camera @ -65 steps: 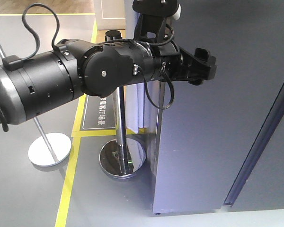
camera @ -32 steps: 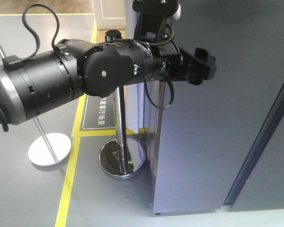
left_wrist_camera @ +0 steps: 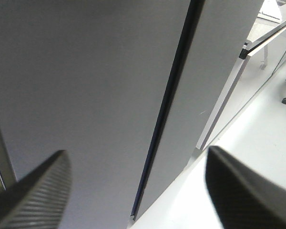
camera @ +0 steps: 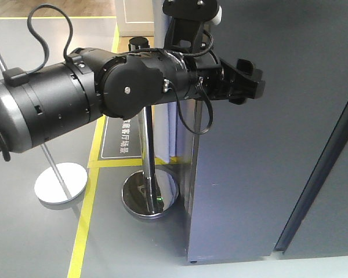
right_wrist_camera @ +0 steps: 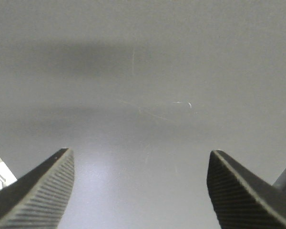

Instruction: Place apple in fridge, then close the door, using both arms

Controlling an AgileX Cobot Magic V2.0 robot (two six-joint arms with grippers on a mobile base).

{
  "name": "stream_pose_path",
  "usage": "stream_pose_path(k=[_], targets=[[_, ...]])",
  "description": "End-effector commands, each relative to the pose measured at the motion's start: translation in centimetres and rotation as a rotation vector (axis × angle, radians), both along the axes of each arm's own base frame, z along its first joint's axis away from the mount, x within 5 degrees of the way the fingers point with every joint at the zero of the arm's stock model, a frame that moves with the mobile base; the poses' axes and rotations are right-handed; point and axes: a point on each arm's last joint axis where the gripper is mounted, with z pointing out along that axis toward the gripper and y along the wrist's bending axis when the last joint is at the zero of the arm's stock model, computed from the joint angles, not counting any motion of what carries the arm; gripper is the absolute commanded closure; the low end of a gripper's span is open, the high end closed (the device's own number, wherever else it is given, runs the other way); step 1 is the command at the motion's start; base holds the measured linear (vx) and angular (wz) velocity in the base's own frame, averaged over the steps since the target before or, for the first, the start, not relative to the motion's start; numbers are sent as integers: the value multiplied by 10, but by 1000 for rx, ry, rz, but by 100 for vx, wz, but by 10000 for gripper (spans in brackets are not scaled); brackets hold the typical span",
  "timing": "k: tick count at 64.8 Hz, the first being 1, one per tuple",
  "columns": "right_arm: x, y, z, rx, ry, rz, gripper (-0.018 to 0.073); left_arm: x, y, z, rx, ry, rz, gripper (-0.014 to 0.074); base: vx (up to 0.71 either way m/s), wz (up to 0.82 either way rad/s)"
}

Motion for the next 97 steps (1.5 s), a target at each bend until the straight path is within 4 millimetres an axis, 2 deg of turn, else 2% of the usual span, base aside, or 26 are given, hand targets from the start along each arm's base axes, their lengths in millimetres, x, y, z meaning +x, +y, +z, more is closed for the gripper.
stream_pose_path(k=[1,9,13,19,26,31,37,44,50,57,61,68,77,85,97], targets=[[-16,0,28,-1,-128,-6,78,-10,7,40,-119,-99,8,246,0,0],[-17,0,27,-3,-119,-4,368,-11,7,37,-93,-76,1,597,0,0],[-17,0,27,-6,-109,-2,571,-11,7,37,-83,-79,-2,604,0,0],[-19,1,27,-14,-102,7,570,-15,12,45,-71,-119,-4,603,0,0],[-30,2,31,-40,-94,31,568,-25,26,68,-19,-245,-3,603,0,0],[-40,3,33,-49,-113,35,568,-35,47,91,14,-329,24,603,0,0],[-58,3,27,-44,-142,26,568,-42,80,113,2,-337,95,603,0,0],[-88,4,14,-21,-210,13,568,-53,119,128,56,-331,179,603,0,0],[-117,4,-2,-16,-253,-1,568,-69,147,129,116,-354,229,603,0,0],[-148,5,-23,-14,-266,-13,568,-92,173,113,137,-375,261,603,0,0],[-162,5,-39,-16,-238,-12,568,-107,186,97,117,-379,268,603,0,0],[-185,7,-69,-17,-188,-6,568,-135,202,63,93,-371,261,603,0,0],[-213,9,-116,-39,-130,13,568,-168,220,7,97,-331,248,603,0,0],[-242,11,-148,-12,-140,13,568,-197,238,-35,101,-303,247,603,0,0],[-275,13,-185,-4,-157,17,568,-230,258,-69,75,-335,256,603,0,0]])
